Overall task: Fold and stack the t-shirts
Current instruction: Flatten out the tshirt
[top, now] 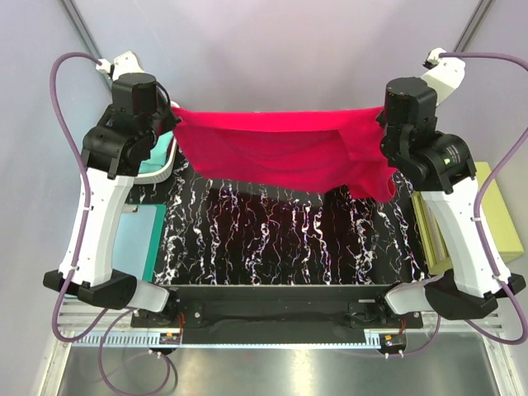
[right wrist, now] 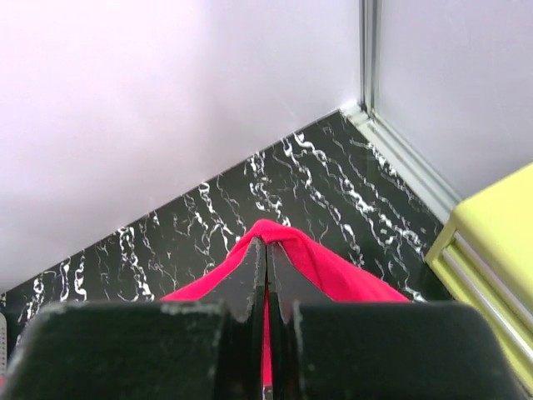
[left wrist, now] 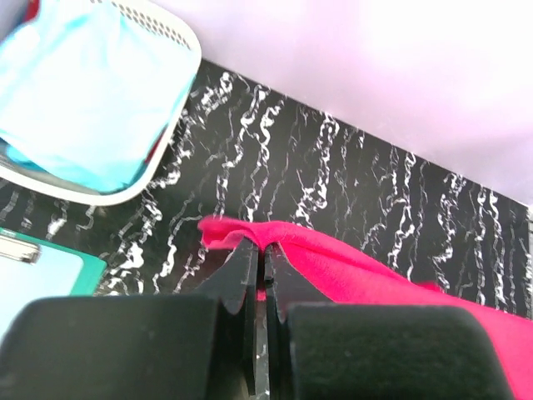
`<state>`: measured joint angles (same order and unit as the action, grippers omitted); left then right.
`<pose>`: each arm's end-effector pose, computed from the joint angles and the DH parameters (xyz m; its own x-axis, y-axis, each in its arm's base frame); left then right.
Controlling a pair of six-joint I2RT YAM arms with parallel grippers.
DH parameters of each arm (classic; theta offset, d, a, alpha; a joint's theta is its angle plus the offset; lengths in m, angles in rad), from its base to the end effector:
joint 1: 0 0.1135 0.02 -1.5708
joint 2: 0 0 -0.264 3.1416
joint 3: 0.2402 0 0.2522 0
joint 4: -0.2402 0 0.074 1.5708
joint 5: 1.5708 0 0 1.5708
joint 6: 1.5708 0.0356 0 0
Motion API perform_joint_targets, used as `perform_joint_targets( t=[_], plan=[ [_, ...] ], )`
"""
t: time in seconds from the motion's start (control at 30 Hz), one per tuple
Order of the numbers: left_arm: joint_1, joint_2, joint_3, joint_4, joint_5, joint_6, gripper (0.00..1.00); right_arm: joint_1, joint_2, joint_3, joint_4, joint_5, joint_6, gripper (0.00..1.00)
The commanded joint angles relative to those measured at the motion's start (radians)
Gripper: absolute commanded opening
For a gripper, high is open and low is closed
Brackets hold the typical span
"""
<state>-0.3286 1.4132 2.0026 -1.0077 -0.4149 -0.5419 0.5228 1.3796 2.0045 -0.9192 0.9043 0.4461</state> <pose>0.2377 -0.0659 0.5170 -0.3019 -0.3957 -0.8673 -0.2439 0.9115 -0.3310 0.2092 0.0882 0.5368 -0.0787 0.2625 -0.9617 0.4179 0.8845 0.2072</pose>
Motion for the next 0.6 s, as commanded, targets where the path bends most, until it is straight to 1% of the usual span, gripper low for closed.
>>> perform_joint_targets(
  t=[0.0, 0.03, 0.07, 0.1, 0.13, 0.2, 0.23, 0.27, 0.3, 0.33, 0.4, 0.43, 0.5, 0.57],
  plan=[
    [-0.061, 0.004, 0.134, -0.005, -0.159, 0.074, 0.0, 0.002, -0.014, 0.094, 0.111, -0.002, -0.132, 0.0],
    [-0.066, 0.015, 0.157, -0.011, -0.165, 0.086, 0.0, 0.002, 0.016, 0.141, 0.109, -0.01, -0.147, 0.0],
    [-0.07, 0.016, 0.186, -0.015, -0.167, 0.086, 0.0, 0.002, 0.036, 0.192, 0.024, -0.011, -0.124, 0.0],
    [-0.078, 0.018, 0.194, -0.015, -0.174, 0.086, 0.0, 0.014, 0.05, 0.241, -0.019, -0.018, -0.094, 0.0],
    [-0.087, 0.01, 0.196, -0.015, -0.183, 0.085, 0.0, 0.031, 0.036, 0.255, 0.006, -0.018, -0.099, 0.0],
    [-0.095, 0.004, 0.191, -0.015, -0.185, 0.08, 0.0, 0.028, 0.013, 0.208, 0.078, -0.047, -0.138, 0.0],
    [-0.095, 0.009, 0.19, -0.017, -0.182, 0.079, 0.0, 0.026, 0.05, 0.233, 0.083, -0.041, -0.176, 0.0],
    [-0.095, 0.01, 0.194, -0.022, -0.171, 0.074, 0.0, 0.028, 0.068, 0.255, 0.022, -0.029, -0.166, 0.0],
    [-0.096, 0.016, 0.199, -0.023, -0.165, 0.062, 0.0, 0.026, 0.065, 0.251, 0.008, -0.033, -0.124, 0.0],
    [-0.096, 0.02, 0.211, -0.025, -0.157, 0.057, 0.0, 0.026, 0.044, 0.209, 0.028, -0.056, -0.116, 0.0],
    [-0.098, 0.061, 0.252, -0.035, -0.134, 0.063, 0.0, 0.026, 0.048, 0.2, 0.034, -0.048, -0.133, 0.0],
    [-0.098, 0.078, 0.307, -0.051, -0.128, 0.066, 0.0, 0.026, 0.073, 0.223, 0.033, -0.033, -0.15, 0.0],
    [-0.098, 0.104, 0.341, -0.054, -0.117, 0.063, 0.0, 0.022, 0.091, 0.256, 0.028, -0.036, -0.15, 0.0],
    [-0.101, 0.119, 0.378, -0.052, -0.102, 0.063, 0.0, 0.022, 0.113, 0.313, 0.023, -0.073, -0.142, 0.0]
  ],
)
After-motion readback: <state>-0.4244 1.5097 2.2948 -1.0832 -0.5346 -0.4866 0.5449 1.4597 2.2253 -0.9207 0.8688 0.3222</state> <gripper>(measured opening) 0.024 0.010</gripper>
